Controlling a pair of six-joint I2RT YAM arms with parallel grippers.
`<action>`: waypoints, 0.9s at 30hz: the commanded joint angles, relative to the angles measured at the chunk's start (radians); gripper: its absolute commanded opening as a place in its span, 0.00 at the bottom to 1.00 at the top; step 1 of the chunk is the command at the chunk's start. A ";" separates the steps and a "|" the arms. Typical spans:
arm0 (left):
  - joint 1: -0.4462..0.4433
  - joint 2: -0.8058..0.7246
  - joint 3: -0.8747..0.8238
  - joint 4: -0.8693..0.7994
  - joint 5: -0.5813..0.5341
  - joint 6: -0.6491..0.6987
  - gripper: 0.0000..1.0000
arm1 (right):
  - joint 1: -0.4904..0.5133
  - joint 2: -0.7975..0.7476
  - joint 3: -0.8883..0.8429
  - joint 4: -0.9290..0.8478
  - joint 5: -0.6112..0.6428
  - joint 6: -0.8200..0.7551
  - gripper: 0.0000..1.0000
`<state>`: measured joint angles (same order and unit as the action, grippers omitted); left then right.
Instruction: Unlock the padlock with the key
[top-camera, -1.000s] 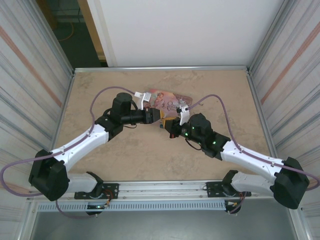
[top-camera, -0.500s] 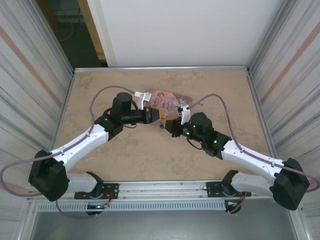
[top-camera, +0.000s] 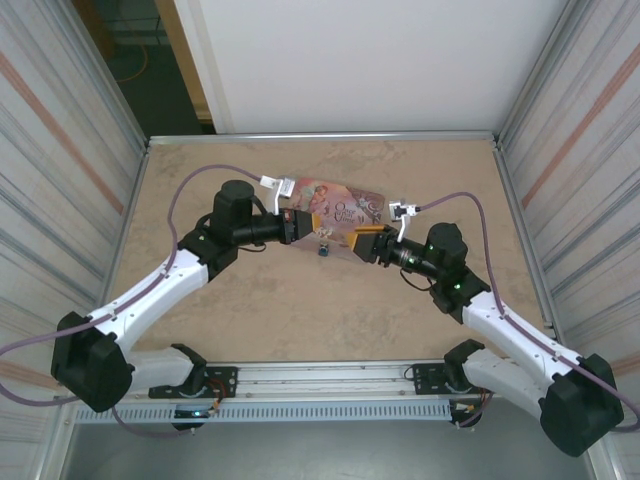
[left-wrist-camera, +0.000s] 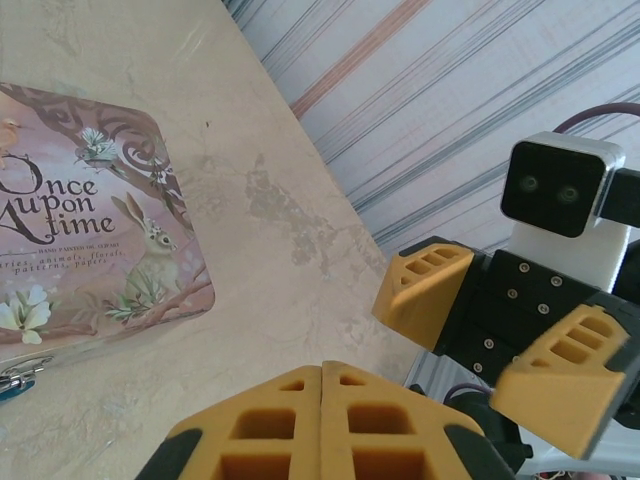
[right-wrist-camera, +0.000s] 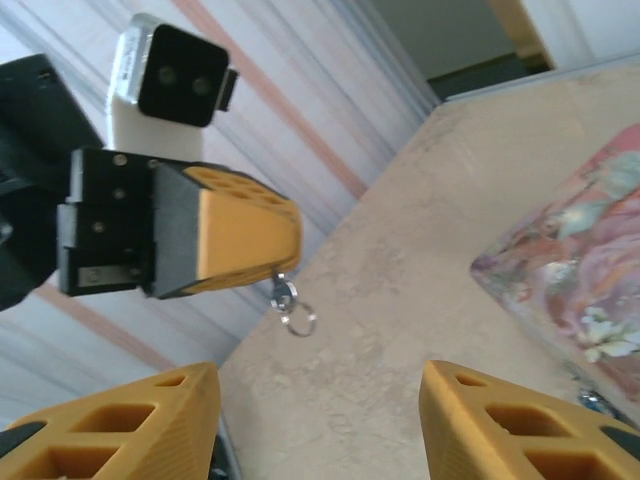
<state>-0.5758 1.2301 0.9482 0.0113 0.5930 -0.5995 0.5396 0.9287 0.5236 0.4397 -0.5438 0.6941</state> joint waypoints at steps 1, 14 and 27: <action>0.004 -0.029 0.034 0.002 0.040 0.023 0.00 | 0.027 0.022 0.028 0.061 -0.055 0.020 0.54; 0.004 -0.029 0.026 0.020 0.060 0.012 0.00 | 0.132 0.259 0.153 0.149 -0.053 0.007 0.46; 0.004 -0.037 0.021 0.019 0.041 0.009 0.00 | 0.141 0.305 0.157 0.167 -0.044 0.025 0.33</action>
<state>-0.5758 1.2289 0.9501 0.0124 0.6285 -0.5991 0.6743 1.2419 0.6678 0.5758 -0.5804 0.7040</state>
